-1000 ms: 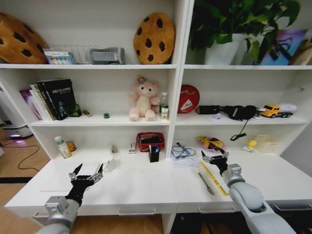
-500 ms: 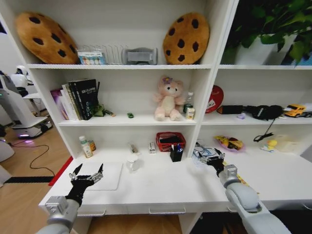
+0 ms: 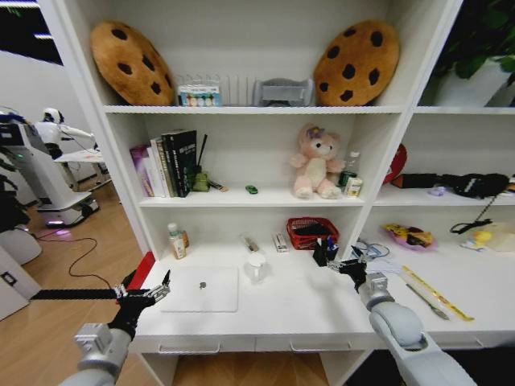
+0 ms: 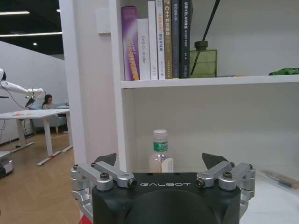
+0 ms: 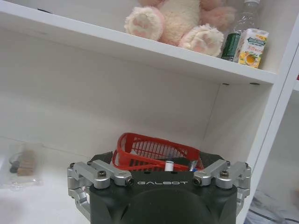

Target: Organize the objects on the table.

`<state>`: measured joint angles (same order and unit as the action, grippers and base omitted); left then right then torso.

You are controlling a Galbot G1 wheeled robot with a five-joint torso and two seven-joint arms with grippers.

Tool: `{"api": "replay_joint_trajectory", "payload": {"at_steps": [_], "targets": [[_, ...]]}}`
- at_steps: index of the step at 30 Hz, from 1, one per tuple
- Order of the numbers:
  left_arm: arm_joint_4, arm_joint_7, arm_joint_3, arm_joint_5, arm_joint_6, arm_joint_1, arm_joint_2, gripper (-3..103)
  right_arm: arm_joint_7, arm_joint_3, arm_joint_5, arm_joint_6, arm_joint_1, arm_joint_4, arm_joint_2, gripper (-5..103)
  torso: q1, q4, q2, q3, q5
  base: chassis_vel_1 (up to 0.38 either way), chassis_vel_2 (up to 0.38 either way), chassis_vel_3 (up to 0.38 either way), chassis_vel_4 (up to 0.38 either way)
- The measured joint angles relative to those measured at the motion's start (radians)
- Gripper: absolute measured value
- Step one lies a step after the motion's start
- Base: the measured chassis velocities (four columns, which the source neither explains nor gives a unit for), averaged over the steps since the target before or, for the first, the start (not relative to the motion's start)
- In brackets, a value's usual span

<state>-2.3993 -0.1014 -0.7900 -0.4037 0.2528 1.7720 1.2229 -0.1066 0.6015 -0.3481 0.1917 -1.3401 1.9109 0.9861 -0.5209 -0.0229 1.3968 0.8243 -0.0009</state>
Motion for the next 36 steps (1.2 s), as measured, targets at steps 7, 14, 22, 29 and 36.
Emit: {"api": "replay_joint_trajectory", "payload": {"at_steps": [7,14,22,29,36], "targets": [[0.000,0.000,0.000,0.000,0.000,0.000,0.000,100,0.022,0.024,-0.032,-0.011,-0.024,0.005,0.018,100,0.000,-0.0005,0.000,0.000,0.0013,0.008,-0.008,-0.002,-0.001],[0.000,0.001,0.000,0.000,0.000,0.000,0.000,100,0.028,0.035,-0.041,-0.010,-0.026,0.009,0.015,100,0.000,-0.0002,0.000,0.000,0.0007,0.013,-0.084,-0.030,0.091],[0.000,0.001,0.000,0.000,0.000,0.000,0.000,100,0.032,0.034,-0.041,-0.001,-0.027,0.016,0.015,100,0.000,-0.0002,0.000,0.000,0.0009,0.180,-0.128,-0.186,0.147],[0.000,0.001,0.000,0.000,0.000,0.000,0.000,100,0.037,0.041,-0.041,0.001,-0.037,0.025,0.015,100,0.000,-0.0003,0.000,0.000,0.0009,0.246,-0.251,-0.258,0.244],[0.000,0.001,0.000,0.000,0.000,0.000,0.000,100,0.046,0.052,-0.041,0.003,-0.046,0.038,0.015,100,0.000,-0.0002,0.000,0.000,0.0011,0.333,-0.326,-0.321,0.340]]}}
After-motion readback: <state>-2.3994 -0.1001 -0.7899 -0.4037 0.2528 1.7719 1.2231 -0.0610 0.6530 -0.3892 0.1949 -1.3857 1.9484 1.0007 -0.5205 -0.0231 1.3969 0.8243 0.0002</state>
